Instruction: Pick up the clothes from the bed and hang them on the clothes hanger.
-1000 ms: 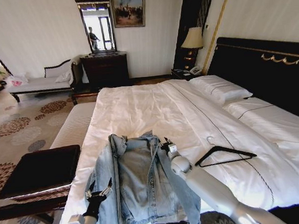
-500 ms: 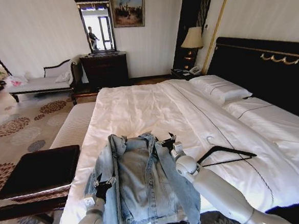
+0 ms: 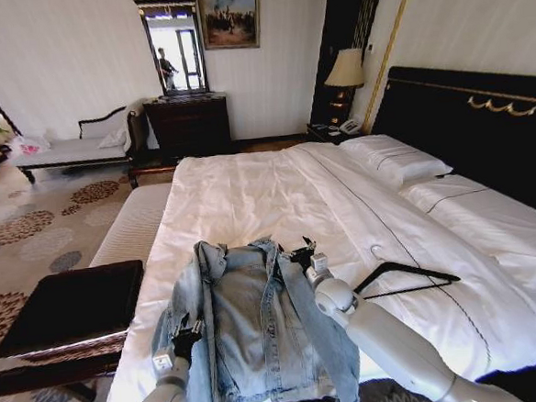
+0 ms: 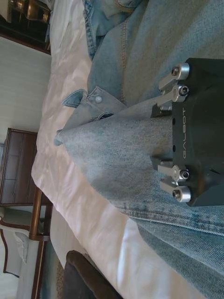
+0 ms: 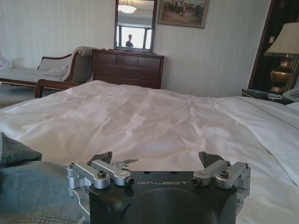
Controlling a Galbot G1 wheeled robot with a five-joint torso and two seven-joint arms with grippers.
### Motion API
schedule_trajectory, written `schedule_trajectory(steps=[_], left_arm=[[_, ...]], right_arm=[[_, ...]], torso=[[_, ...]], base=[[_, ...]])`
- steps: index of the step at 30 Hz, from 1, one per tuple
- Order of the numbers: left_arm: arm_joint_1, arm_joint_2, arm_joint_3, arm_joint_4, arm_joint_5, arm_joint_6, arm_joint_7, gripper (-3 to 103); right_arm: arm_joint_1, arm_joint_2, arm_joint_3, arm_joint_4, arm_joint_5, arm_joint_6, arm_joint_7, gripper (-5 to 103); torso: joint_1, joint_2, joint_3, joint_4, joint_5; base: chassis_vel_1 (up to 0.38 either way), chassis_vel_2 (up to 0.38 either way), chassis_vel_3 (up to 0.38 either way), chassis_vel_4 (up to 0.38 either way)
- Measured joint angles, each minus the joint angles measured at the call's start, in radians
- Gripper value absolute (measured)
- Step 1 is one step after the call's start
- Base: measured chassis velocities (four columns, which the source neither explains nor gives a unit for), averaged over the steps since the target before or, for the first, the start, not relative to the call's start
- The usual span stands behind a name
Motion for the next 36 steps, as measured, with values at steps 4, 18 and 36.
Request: schedule_trajectory(steps=[4, 18, 36], left_arm=[[0.009, 0.0, -0.012, -0.005, -0.008, -0.006, 0.0, 30], [0.072, 0.038, -0.172, -0.056, -0.13, -0.019, 0.014, 0], [-0.023, 0.077, -0.326, 0.064, -0.275, -0.008, 0.026, 0]], right_arm=[[-0.007, 0.006, -0.001, -0.002, -0.002, 0.0, 0.005, 100], [-0.037, 0.008, -0.001, 0.015, -0.01, -0.001, 0.01, 100], [-0.084, 0.013, -0.009, 0.04, -0.024, -0.005, 0.008, 100]], torso=[[0.0, 0.0, 0.0, 0.0, -0.0001], [0.0, 0.0, 0.0, -0.0003, -0.0002], [0.0, 0.0, 0.0, -0.0002, -0.0002]], base=[[0.0, 0.0, 0.0, 0.0], [0.0, 0.0, 0.0, 0.0], [0.0, 0.0, 0.0, 0.0]])
